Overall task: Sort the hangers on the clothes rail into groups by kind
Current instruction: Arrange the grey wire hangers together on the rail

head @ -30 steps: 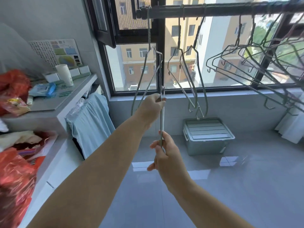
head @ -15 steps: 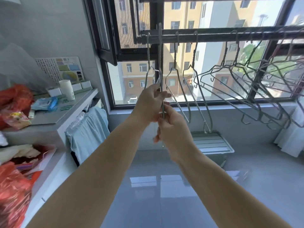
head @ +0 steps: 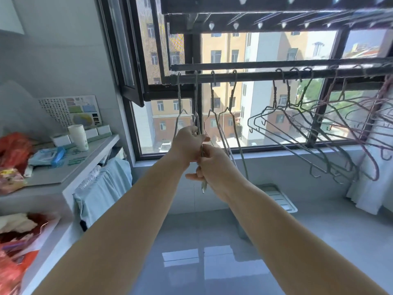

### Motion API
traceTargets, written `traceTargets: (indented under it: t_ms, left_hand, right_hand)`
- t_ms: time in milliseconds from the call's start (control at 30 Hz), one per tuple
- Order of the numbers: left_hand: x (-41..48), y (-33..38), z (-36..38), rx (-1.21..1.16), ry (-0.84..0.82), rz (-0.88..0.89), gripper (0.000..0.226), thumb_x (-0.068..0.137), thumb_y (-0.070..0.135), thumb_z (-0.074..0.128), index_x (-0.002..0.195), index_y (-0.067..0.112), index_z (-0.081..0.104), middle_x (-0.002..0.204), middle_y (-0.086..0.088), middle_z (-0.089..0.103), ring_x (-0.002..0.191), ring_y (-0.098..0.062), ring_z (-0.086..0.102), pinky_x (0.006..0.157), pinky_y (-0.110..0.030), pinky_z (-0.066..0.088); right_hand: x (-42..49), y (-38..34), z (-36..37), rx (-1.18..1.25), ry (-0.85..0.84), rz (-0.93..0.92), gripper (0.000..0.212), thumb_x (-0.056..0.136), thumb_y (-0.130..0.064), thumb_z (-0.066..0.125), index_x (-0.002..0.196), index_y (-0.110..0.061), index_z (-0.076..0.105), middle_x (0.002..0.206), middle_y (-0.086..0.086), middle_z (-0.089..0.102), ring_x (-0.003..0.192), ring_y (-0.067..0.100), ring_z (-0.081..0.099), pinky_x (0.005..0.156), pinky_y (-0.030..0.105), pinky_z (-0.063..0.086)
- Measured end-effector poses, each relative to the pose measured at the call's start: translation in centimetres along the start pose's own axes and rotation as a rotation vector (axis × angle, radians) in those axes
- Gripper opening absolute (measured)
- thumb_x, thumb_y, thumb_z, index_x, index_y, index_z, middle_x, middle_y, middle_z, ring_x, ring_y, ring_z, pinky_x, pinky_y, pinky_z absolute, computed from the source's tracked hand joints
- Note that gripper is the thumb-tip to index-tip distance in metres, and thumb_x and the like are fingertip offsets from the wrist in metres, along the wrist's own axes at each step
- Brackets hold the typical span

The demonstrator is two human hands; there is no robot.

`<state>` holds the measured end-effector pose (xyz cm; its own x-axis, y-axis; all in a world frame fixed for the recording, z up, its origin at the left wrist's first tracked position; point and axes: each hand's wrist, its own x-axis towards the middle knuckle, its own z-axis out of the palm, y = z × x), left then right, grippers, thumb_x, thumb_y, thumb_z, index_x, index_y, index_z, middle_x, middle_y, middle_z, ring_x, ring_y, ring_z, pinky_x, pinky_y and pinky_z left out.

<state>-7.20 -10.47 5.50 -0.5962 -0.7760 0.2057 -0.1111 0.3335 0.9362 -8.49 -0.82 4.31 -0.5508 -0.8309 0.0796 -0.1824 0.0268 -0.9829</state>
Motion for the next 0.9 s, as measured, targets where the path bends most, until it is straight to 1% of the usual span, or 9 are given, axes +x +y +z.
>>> traceTargets:
  t_ms: [67,133,233,300,400,533,700,833,900]
  left_hand:
    - [0.1,-0.5,0.2,-0.064,0.023,-0.025,0.038,0.091,0.004,0.045,0.129,0.001,0.04,0.102,-0.013,0.066,0.081,-0.028,0.067,0.083,-0.045,0.054]
    - [0.0,-0.9,0.4,-0.12,0.049,-0.039,0.039,0.092,0.002,0.043,0.13,0.002,0.038,0.105,-0.014,0.062,0.076,-0.024,0.065,0.074,-0.037,0.056]
    - [-0.5,-1.2,0.3,0.146,0.131,0.096,0.048,0.09,0.007,0.048,0.136,0.006,0.033,0.131,-0.013,0.049,0.114,-0.025,0.053,0.098,-0.04,0.044]
    - [-1.8,-0.8,0.7,0.22,0.269,0.282,0.051,0.088,0.002,0.048,0.137,0.006,0.033,0.138,-0.01,0.044,0.127,-0.021,0.042,0.108,-0.035,0.033]
    - [-4.6,0.5,2.0,0.089,0.28,0.398,0.047,0.089,0.001,0.045,0.135,0.01,0.038,0.133,-0.004,0.048,0.123,-0.013,0.044,0.103,-0.02,0.035]
    - [-6.6,0.2,3.9,-0.059,0.035,0.185,0.042,0.094,0.012,0.042,0.136,0.014,0.037,0.135,-0.001,0.047,0.122,-0.013,0.046,0.097,-0.02,0.036]
    - [-6.1,-1.1,4.9,-0.185,0.016,0.062,0.038,0.091,0.02,0.05,0.129,0.02,0.046,0.122,-0.002,0.056,0.11,-0.023,0.056,0.092,-0.05,0.047]
    - [-5.1,-1.1,5.3,-0.19,0.021,0.059,0.038,0.091,0.017,0.051,0.128,0.021,0.047,0.12,0.001,0.055,0.111,-0.021,0.055,0.095,-0.048,0.046]
    - [-4.6,-1.0,5.4,-0.203,0.041,0.073,0.042,0.091,0.013,0.05,0.132,0.019,0.043,0.125,-0.001,0.054,0.112,-0.016,0.053,0.099,-0.036,0.045]
  right_hand:
    - [-1.1,-0.4,-0.4,-0.32,-0.068,-0.103,0.032,0.094,-0.002,0.039,0.125,0.001,0.047,0.097,0.011,0.06,0.073,0.015,0.063,0.084,0.034,0.053]
    - [-2.1,-1.3,-1.3,-0.622,-0.119,-0.182,0.034,0.095,-0.008,0.038,0.128,-0.002,0.046,0.122,0.018,0.053,0.106,0.03,0.056,0.087,0.03,0.043]
    - [-2.9,-2.6,-3.6,-0.69,0.029,-0.29,0.037,0.095,-0.01,0.041,0.131,-0.018,0.045,0.138,0.0,0.038,0.121,0.019,0.046,0.089,0.021,0.038]
    - [-2.4,-2.7,-4.9,-0.678,0.138,-0.293,0.043,0.094,-0.014,0.044,0.136,-0.021,0.037,0.141,-0.001,0.036,0.126,0.018,0.041,0.095,0.024,0.034]
    - [-0.9,-1.3,-5.7,-0.628,0.115,-0.112,0.049,0.094,-0.016,0.046,0.139,-0.016,0.028,0.136,0.009,0.043,0.11,0.024,0.053,0.083,0.027,0.044]
    - [0.0,1.2,-5.5,-0.175,-0.008,0.007,0.026,0.092,-0.005,0.046,0.117,-0.002,0.052,0.095,0.012,0.062,0.074,0.015,0.057,0.07,0.03,0.048]
    - [0.0,2.2,-5.7,0.063,-0.055,0.006,0.025,0.091,0.003,0.047,0.099,-0.016,0.062,0.09,0.014,0.064,0.081,0.025,0.057,0.075,0.037,0.052]
    - [0.5,3.0,-5.5,0.058,-0.012,-0.006,0.029,0.09,0.006,0.045,0.111,-0.009,0.058,0.088,0.019,0.063,0.077,0.026,0.057,0.068,0.036,0.052]
    - [0.8,3.4,-5.0,0.111,0.068,-0.024,0.025,0.09,0.005,0.04,0.109,-0.002,0.055,0.078,0.016,0.063,0.068,0.023,0.056,0.059,0.033,0.045]
